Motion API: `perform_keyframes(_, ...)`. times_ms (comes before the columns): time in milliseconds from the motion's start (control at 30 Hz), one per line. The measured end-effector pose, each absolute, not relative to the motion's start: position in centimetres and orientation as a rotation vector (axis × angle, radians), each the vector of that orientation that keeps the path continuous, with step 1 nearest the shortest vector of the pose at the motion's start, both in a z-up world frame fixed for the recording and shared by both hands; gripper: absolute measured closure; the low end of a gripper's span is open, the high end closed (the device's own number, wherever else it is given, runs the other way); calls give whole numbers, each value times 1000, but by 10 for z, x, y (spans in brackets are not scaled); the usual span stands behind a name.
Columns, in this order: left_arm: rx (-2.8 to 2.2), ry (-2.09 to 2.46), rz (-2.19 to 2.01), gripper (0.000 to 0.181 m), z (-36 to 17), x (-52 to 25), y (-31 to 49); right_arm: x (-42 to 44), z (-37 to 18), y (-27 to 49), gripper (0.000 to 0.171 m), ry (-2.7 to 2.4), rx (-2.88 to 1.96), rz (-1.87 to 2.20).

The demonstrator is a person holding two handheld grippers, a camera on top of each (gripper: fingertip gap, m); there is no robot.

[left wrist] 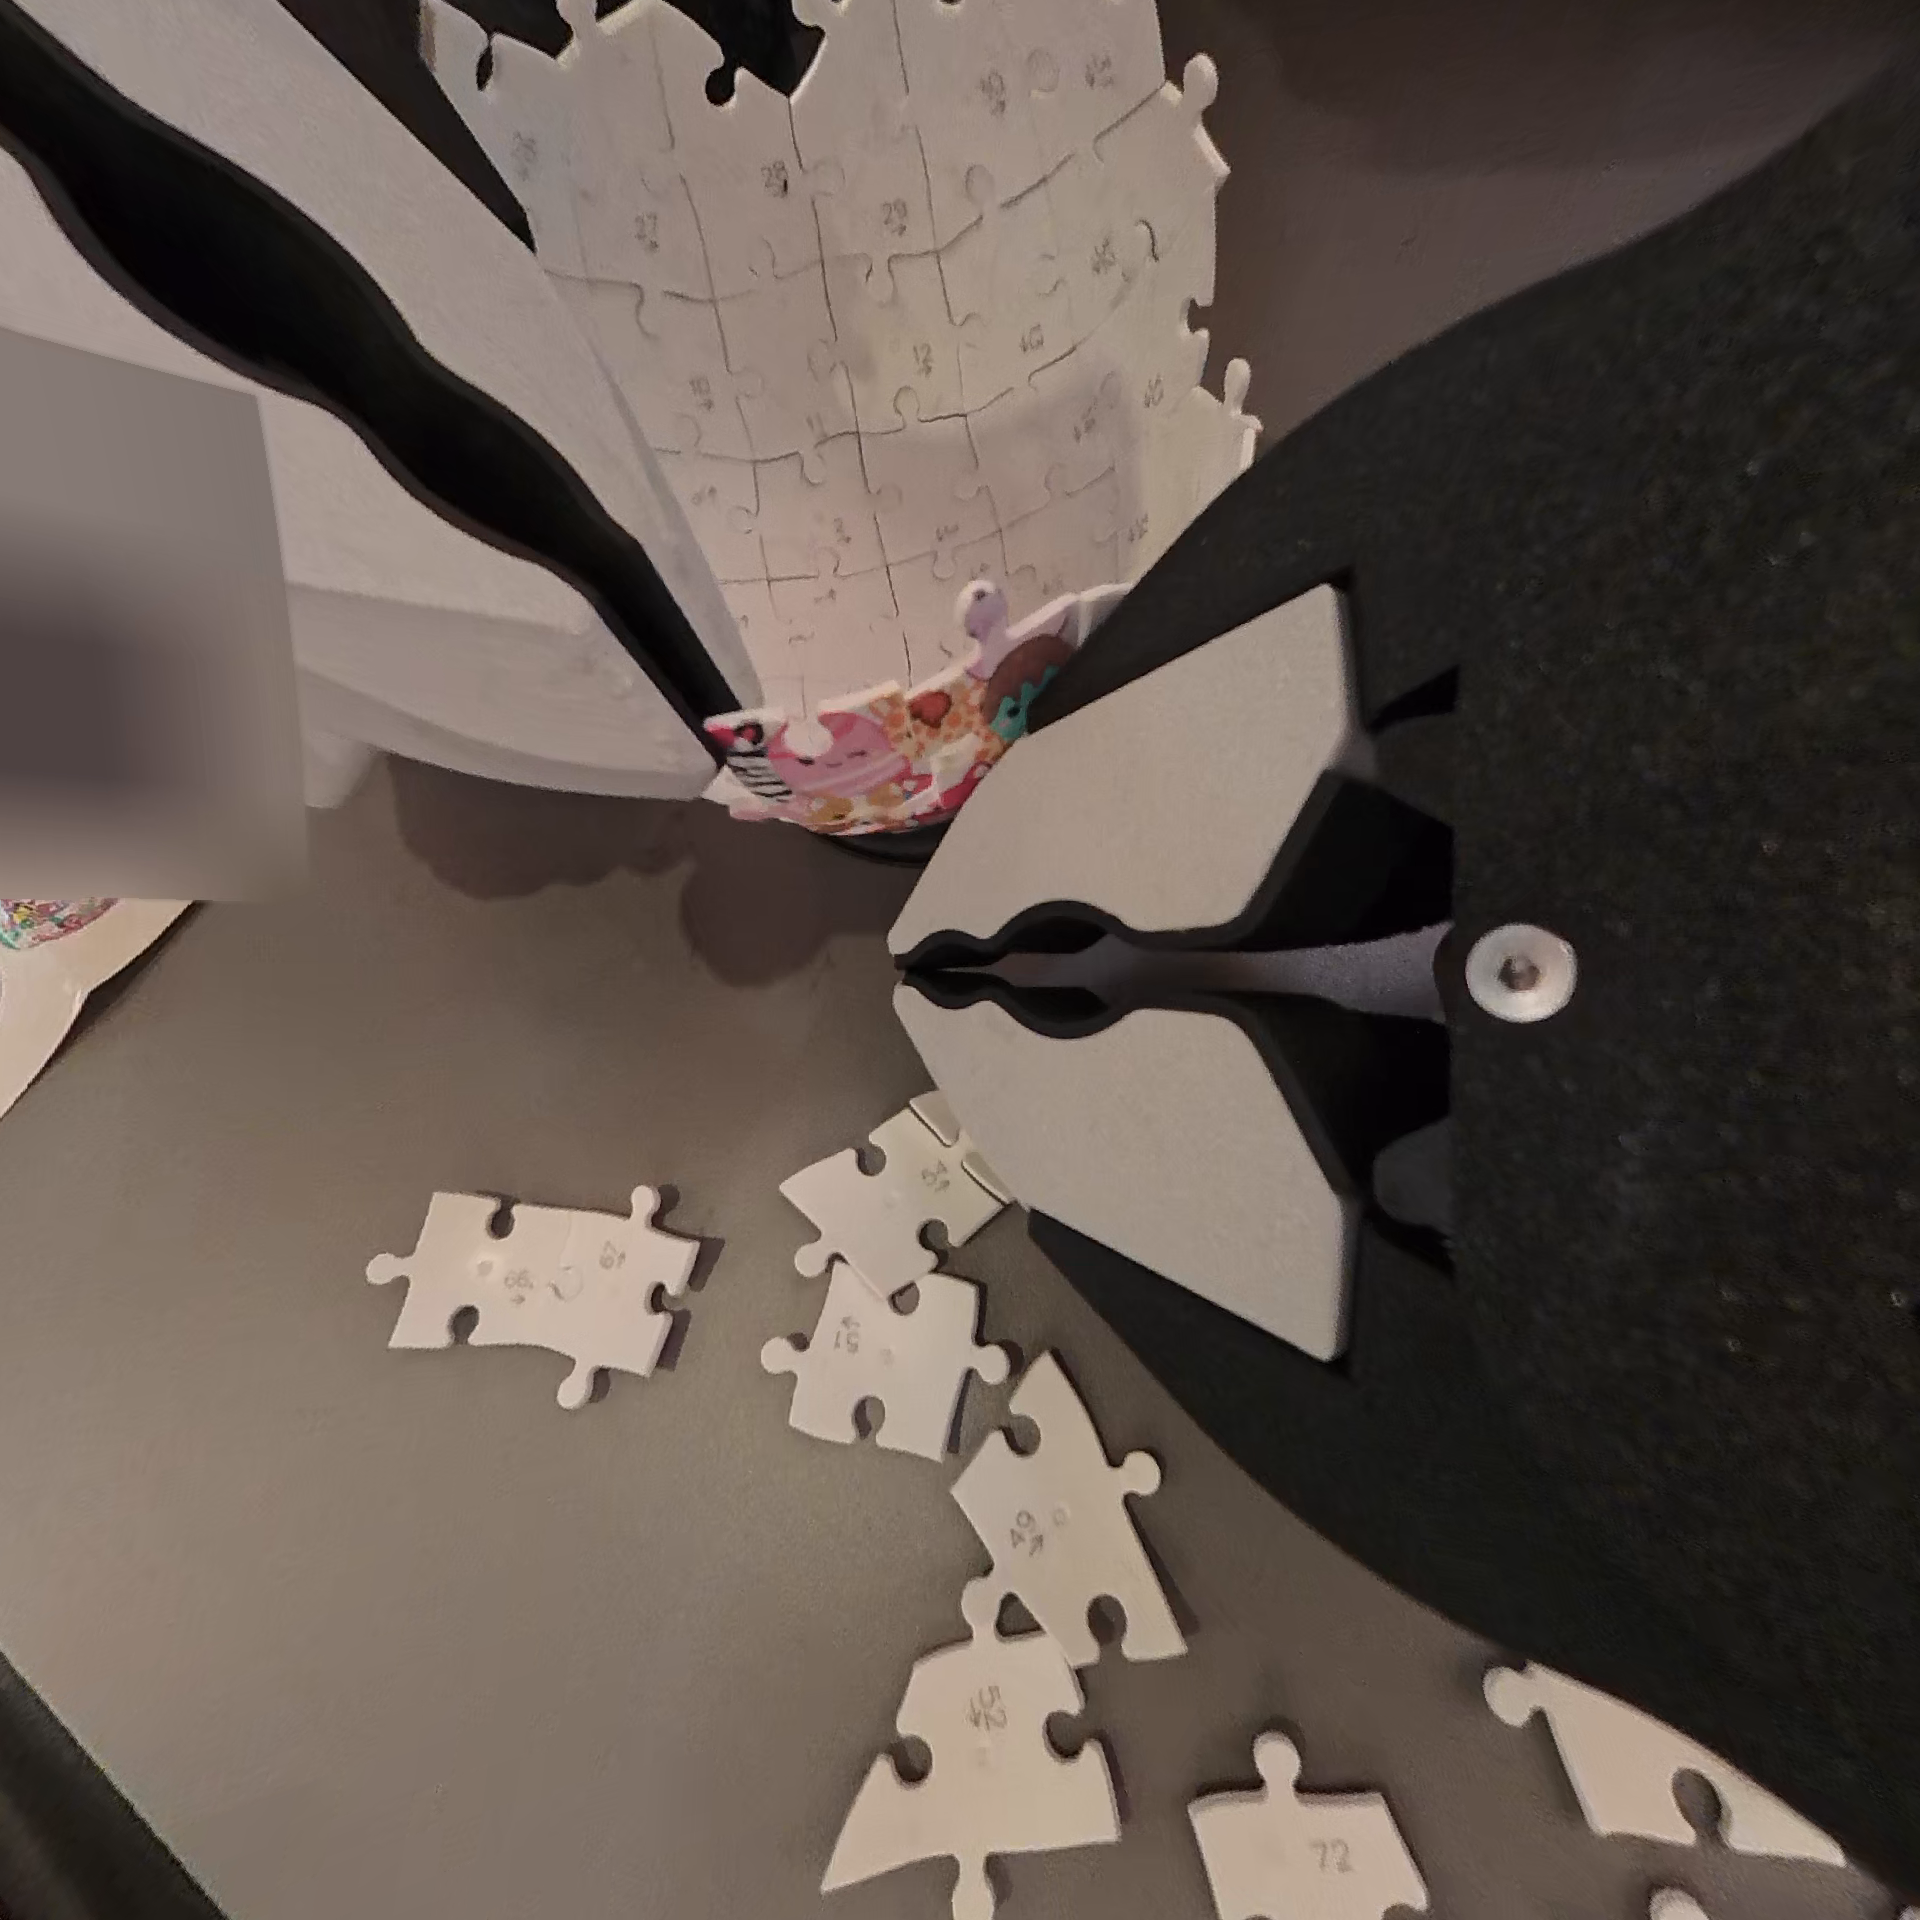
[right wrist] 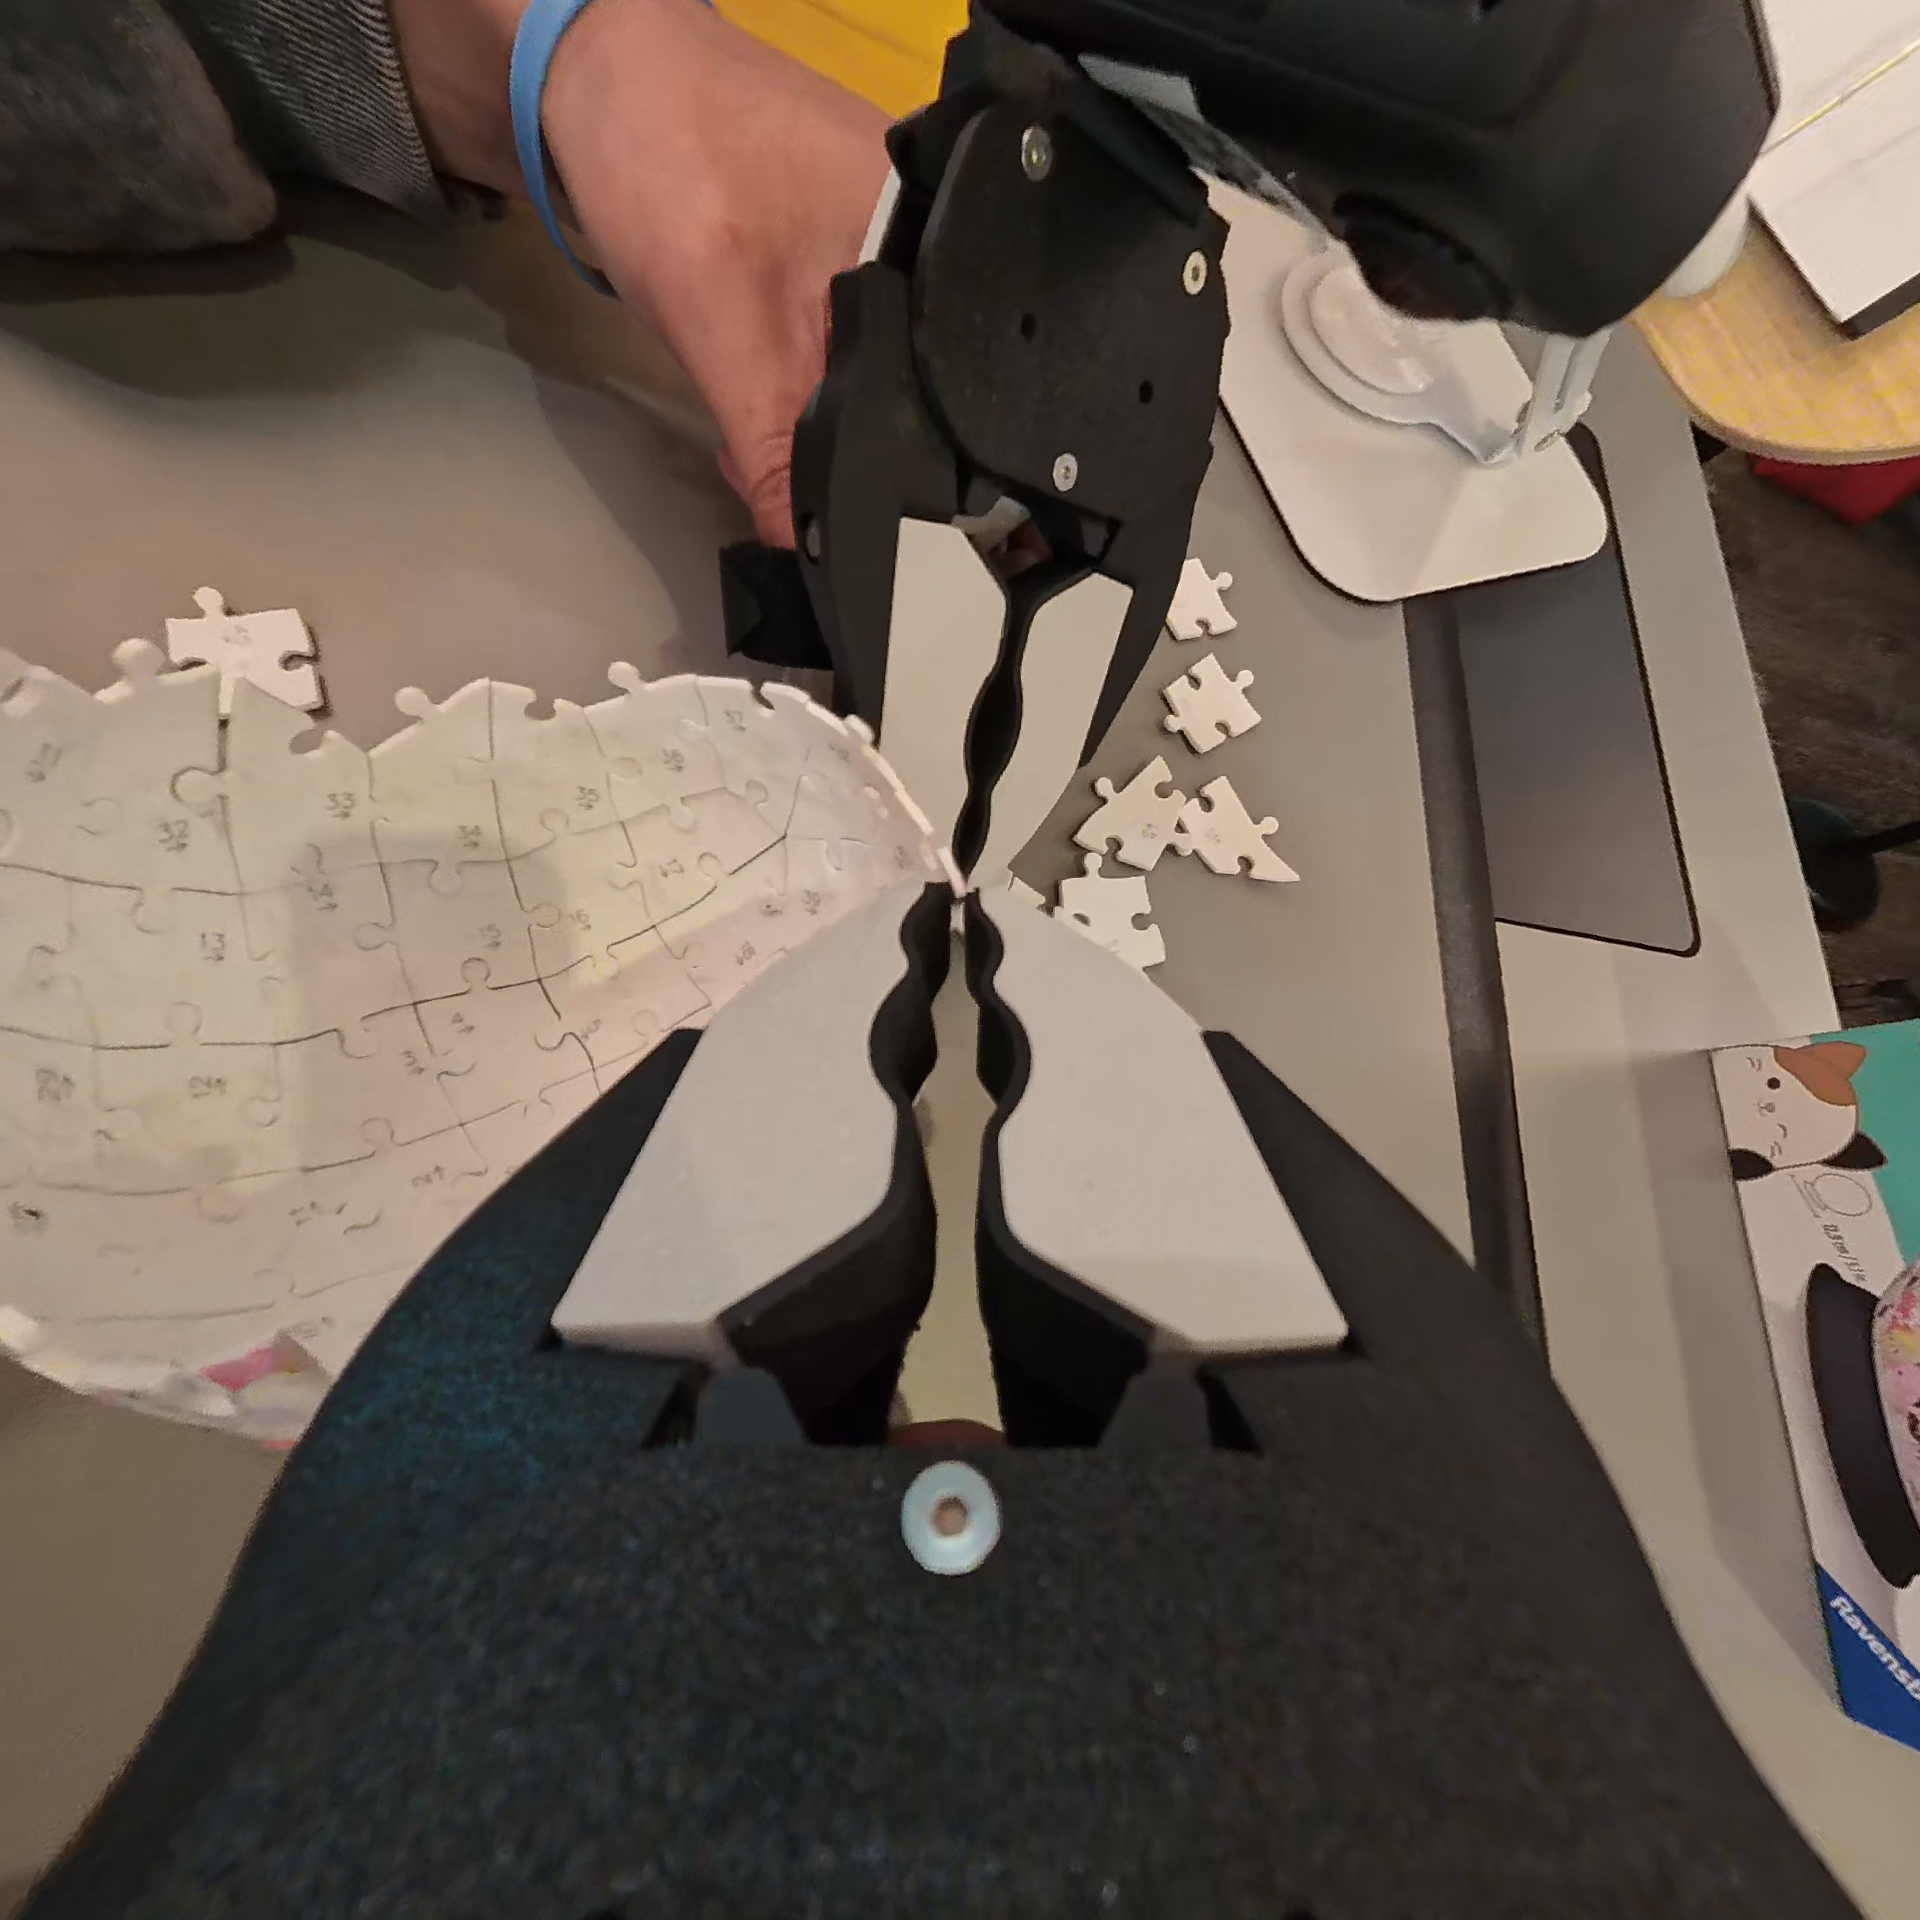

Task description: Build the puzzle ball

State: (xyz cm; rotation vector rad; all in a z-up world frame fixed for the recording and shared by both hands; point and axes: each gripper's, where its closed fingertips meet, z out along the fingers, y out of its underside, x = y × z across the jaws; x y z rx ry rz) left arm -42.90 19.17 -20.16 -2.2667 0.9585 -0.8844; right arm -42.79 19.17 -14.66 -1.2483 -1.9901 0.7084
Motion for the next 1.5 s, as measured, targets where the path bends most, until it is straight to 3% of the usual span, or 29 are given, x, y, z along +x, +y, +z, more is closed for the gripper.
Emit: perform_keyframes(1500, -2272, 921, -893, 179, -195, -433, 193, -429, -148, 193, 168, -2000, -1190, 460)
